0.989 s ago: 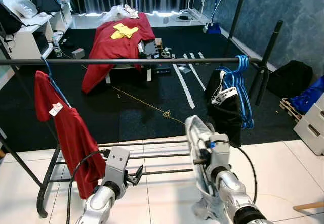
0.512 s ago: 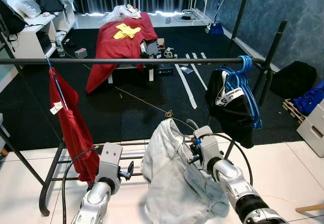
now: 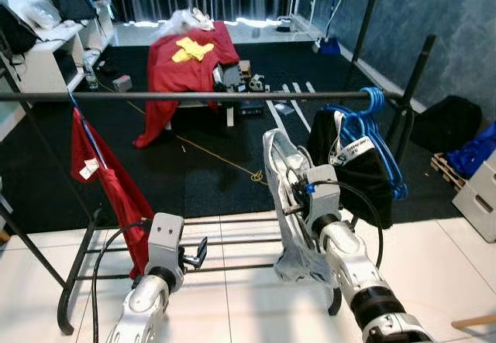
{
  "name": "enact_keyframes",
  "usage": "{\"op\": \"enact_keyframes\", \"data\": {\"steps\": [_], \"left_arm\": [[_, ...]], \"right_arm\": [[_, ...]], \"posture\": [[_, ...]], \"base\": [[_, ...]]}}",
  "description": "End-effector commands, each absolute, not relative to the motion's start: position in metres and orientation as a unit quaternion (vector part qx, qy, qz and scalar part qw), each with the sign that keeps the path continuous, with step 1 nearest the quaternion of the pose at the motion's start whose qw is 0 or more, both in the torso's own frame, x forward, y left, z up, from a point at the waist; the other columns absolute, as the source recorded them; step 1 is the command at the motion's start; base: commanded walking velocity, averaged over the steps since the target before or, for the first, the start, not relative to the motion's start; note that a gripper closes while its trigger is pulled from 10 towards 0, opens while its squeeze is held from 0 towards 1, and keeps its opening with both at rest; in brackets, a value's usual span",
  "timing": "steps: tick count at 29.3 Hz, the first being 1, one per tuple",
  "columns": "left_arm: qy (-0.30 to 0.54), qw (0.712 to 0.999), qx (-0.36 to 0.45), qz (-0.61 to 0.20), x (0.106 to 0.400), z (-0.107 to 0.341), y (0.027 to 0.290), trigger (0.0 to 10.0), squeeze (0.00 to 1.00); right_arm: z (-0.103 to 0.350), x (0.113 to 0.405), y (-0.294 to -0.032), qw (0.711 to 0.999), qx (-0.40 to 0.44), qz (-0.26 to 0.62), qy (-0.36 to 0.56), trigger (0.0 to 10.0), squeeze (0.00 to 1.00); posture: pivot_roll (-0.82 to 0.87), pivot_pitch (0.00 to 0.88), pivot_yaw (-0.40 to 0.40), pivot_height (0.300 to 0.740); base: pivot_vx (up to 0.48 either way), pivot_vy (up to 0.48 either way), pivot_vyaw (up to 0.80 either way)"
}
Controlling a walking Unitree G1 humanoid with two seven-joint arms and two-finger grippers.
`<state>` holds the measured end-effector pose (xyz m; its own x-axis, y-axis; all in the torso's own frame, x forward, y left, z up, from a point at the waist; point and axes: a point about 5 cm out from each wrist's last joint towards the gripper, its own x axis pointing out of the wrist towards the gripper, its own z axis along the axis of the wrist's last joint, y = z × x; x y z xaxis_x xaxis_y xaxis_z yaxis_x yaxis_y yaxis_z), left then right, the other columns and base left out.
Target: Hang hanger
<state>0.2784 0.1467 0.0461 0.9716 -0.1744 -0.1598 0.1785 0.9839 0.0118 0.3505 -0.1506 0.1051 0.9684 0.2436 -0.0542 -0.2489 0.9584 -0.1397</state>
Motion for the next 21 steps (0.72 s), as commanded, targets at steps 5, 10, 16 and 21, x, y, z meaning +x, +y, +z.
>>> {"op": "enact_keyframes", "data": {"steps": [5,10,16,21], "left_arm": [[0.091,0.992,0.017,-0.084,0.276,0.043,0.152,10.0,0.0],[0.092,0.992,0.014,-0.086,0.275,0.044,0.151,10.0,0.0],[0.093,0.991,0.02,-0.088,0.274,0.044,0.151,10.0,0.0],[0.1,0.991,0.022,-0.087,0.272,0.042,0.153,10.0,0.0]], "right_arm": [[0.139,0.361,-0.143,0.984,-0.098,0.144,-0.036,10.0,0.0],[0.147,0.362,-0.141,0.983,-0.1,0.145,-0.048,10.0,0.0],[0.165,0.362,-0.134,0.977,-0.122,0.154,-0.083,10.0,0.0],[0.158,0.356,-0.124,0.974,-0.125,0.17,-0.077,10.0,0.0]], "posture": [[0.08,0.027,-0.01,0.74],[0.08,0.026,-0.009,0.74],[0.08,0.025,-0.004,0.74],[0.08,0.022,-0.001,0.74]], "base": [[0.309,0.0,0.0],[0.336,0.0,0.0],[0.327,0.0,0.0],[0.316,0.0,0.0]]}}
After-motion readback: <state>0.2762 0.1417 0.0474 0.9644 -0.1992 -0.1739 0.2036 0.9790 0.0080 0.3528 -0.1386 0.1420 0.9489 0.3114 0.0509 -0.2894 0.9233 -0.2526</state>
